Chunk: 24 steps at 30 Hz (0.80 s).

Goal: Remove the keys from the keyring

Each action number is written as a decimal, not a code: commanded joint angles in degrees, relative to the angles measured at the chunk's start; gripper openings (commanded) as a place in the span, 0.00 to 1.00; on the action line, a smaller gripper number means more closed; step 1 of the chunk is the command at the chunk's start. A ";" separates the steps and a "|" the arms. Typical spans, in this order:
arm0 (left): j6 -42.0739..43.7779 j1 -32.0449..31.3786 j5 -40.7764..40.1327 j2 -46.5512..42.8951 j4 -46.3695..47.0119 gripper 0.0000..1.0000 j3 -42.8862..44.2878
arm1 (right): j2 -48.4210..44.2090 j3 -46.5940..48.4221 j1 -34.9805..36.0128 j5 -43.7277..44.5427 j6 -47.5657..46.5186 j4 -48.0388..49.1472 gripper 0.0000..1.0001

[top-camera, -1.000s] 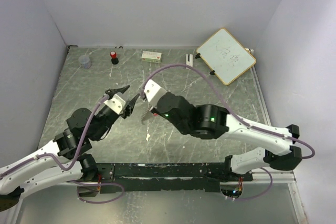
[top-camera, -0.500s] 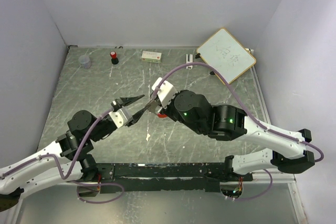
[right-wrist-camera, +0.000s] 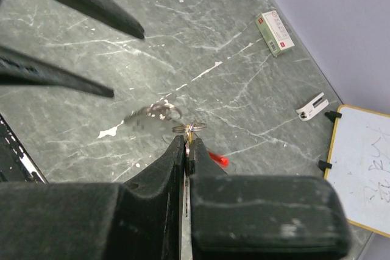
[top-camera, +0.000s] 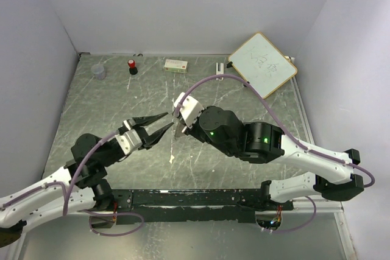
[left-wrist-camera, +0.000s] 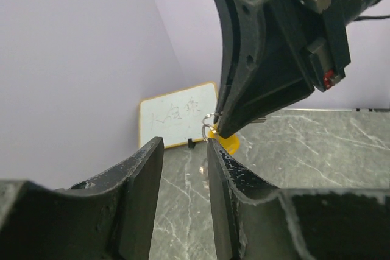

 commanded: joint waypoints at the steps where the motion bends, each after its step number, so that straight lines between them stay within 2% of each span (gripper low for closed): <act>1: -0.83 -0.05 5.17 3.73 0.57 0.47 2.04 | -0.27 0.06 0.35 -0.21 -0.43 1.18 0.00; 6: -0.84 -0.05 7.90 5.82 2.50 0.45 1.80 | 0.24 0.15 0.47 1.05 -0.14 0.79 0.00; 10: -0.42 0.01 7.01 7.60 2.23 0.41 1.86 | -0.01 -0.26 0.50 0.26 -0.31 1.51 0.00; 24: -0.20 0.00 4.73 9.66 6.40 0.40 0.76 | 0.32 -0.82 0.99 -1.36 -0.31 2.48 0.00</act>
